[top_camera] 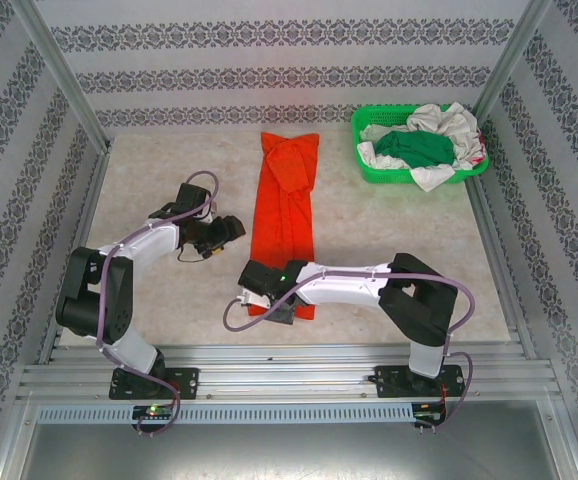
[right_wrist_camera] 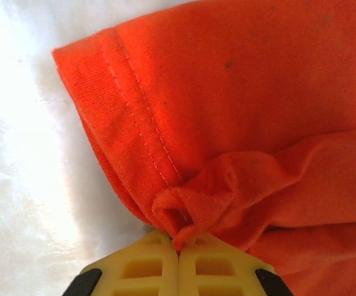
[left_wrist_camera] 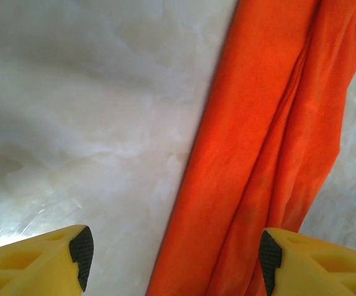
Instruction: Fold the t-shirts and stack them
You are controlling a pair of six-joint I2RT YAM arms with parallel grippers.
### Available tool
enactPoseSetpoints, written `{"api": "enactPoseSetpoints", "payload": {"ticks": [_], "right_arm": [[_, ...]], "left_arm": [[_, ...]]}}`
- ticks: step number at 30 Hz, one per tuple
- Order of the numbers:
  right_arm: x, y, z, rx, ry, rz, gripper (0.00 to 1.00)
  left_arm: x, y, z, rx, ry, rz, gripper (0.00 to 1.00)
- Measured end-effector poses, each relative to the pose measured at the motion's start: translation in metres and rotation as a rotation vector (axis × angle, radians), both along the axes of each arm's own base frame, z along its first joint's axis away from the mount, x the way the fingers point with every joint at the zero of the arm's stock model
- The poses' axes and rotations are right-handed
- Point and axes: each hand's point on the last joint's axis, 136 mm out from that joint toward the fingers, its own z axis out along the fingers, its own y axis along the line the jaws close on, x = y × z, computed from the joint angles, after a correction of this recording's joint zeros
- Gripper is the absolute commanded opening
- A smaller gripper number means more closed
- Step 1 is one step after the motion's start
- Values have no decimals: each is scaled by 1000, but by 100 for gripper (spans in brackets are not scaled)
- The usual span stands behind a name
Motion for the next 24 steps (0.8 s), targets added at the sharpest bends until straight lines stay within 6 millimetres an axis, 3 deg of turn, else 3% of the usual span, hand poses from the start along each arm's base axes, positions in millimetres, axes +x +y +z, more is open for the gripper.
{"api": "enactPoseSetpoints", "payload": {"ticks": [11,16,18,24], "right_arm": [[2,0,25,26,-27,31,0],[-1,-5,35,26,-22,46,0],[0,-9,40,23,-19,50,0],[16,-20,60,45,-9,44,0]], "left_arm": [[12,4,15,51,-133,-47,76],[15,11,44,126,-280,-98,88],[15,14,56,150,-359,-116,100],[-3,26,61,227,-484,-147,100]]}}
